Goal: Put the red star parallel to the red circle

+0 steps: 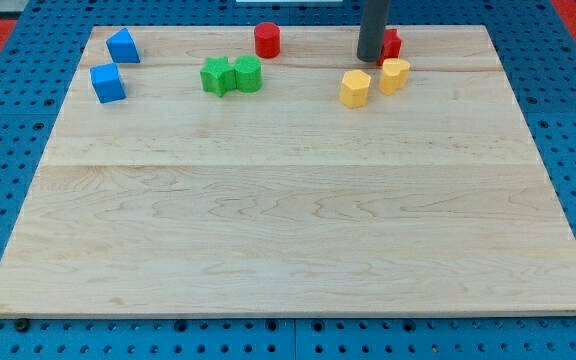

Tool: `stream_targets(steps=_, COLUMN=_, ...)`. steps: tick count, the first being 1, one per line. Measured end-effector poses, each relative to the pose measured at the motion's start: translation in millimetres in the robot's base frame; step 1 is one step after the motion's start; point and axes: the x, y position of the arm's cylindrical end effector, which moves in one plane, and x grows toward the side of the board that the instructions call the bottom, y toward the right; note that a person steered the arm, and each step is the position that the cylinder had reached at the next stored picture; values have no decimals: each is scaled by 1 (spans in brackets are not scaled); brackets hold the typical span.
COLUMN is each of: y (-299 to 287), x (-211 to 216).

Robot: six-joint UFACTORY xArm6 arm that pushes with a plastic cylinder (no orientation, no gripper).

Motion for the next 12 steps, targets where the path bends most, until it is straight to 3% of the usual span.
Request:
stream_targets(steps=3, y=-18, x=-52)
stream_targets(steps=6, y=30, x=-52)
stream_targets(steps=12, y=30, x=-49)
